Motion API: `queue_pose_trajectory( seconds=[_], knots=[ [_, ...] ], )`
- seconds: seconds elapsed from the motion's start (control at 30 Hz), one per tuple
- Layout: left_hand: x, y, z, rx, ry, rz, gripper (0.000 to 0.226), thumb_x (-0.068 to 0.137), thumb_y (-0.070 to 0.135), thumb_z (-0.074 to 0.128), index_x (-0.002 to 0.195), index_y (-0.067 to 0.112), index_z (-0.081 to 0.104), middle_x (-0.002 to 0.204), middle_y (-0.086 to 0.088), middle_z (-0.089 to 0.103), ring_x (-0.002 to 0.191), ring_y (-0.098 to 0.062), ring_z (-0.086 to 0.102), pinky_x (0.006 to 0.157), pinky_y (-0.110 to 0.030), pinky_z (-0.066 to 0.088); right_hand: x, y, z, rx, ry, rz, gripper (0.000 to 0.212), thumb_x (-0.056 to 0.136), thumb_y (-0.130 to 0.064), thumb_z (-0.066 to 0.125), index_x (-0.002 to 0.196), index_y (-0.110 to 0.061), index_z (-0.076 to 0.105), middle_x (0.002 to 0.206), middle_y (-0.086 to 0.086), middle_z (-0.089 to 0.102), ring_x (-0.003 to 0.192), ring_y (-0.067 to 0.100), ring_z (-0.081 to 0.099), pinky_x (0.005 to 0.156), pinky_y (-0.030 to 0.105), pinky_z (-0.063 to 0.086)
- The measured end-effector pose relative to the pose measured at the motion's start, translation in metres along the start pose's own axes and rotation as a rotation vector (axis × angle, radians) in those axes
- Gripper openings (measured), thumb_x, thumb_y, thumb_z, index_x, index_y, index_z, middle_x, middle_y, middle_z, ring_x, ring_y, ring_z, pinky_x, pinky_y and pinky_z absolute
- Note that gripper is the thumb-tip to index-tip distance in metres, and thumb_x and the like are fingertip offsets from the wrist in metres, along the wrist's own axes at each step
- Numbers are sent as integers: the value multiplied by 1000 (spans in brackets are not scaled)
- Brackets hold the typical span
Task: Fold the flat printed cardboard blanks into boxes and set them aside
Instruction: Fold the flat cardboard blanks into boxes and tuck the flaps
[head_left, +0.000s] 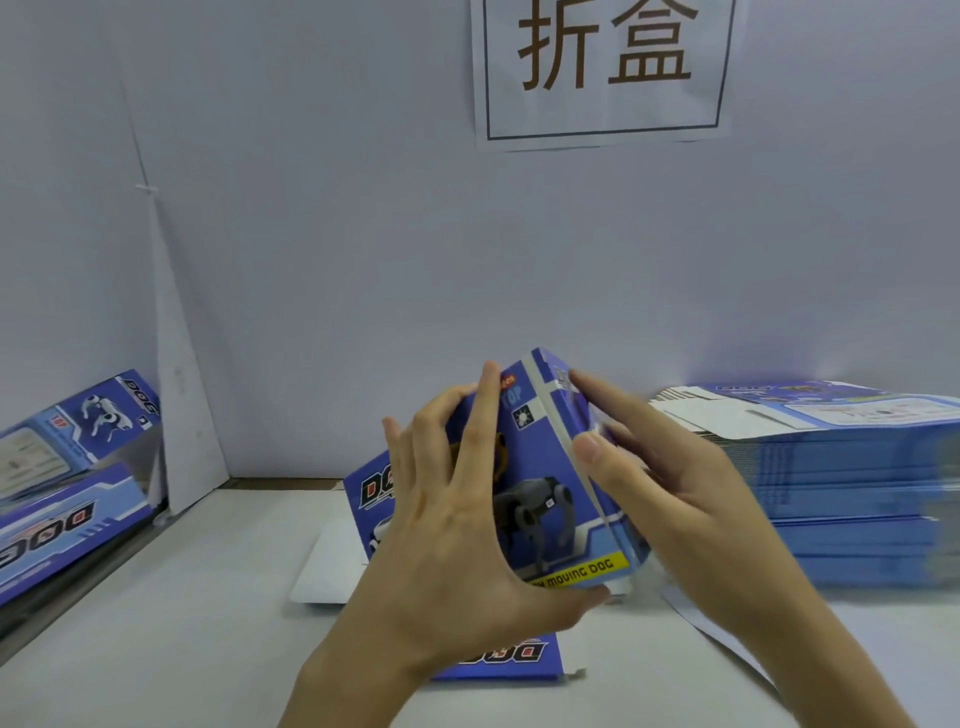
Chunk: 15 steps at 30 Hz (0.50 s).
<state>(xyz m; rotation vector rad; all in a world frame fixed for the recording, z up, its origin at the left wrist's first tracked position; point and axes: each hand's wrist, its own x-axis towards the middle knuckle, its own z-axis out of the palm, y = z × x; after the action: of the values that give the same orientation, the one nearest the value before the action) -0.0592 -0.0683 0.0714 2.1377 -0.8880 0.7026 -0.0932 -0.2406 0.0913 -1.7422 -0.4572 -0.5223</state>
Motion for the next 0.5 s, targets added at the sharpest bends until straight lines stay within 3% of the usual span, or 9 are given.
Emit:
queue_pose_trajectory(
  seconds=[0.07, 0.13, 0.2, 0.27, 0.4, 0.5],
  knots=[
    [1, 0, 0, 27, 23, -2, 131, 47, 76, 67, 140, 52, -22, 137, 25, 3, 140, -8, 13, 115, -56, 23, 0, 1, 9, -27, 11, -36, 42, 89, -46, 52, 131, -51, 53, 133, -16, 60, 128, 10, 53, 102, 46, 48],
    [1, 1, 1, 73, 45, 12, 130, 47, 77, 64, 142, 49, -20, 138, 22, 7, 138, -6, 11, 116, -58, 18, 0, 4, 16, -36, 7, -49, 45, 91, -45, 46, 137, -46, 50, 141, -22, 51, 138, 6, 41, 109, 46, 40],
    [1, 0, 2, 132, 72, 24, 130, 49, 79, 62, 146, 42, -15, 140, 15, 11, 136, -9, 13, 115, -60, 17, 0, 5, 19, -41, 6, -53, 47, 92, -43, 44, 139, -42, 48, 143, -22, 49, 138, 5, 40, 111, 44, 38],
    [1, -2, 3, 198, 88, 34, 131, 49, 80, 61, 148, 38, -13, 141, 8, 13, 138, -11, 12, 117, -59, 6, -2, 5, 21, -37, 6, -55, 48, 92, -44, 45, 140, -43, 47, 143, -21, 50, 136, 6, 43, 110, 43, 40],
    [2, -3, 3, 299, 77, 122, 129, 53, 78, 58, 152, 26, -6, 144, 2, 15, 141, -12, 11, 115, -57, 3, -5, 3, 26, -127, 29, -96, 55, 88, -53, 50, 140, -60, 31, 147, -28, 40, 139, 3, 37, 110, 42, 40],
    [3, -1, -1, 315, 78, 148, 125, 55, 78, 54, 152, 22, -1, 142, -2, 20, 141, -17, 18, 115, -57, 2, -5, 2, 31, -177, 68, -125, 58, 89, -42, 51, 140, -60, 29, 148, -28, 37, 140, 3, 34, 111, 40, 39]
  ],
)
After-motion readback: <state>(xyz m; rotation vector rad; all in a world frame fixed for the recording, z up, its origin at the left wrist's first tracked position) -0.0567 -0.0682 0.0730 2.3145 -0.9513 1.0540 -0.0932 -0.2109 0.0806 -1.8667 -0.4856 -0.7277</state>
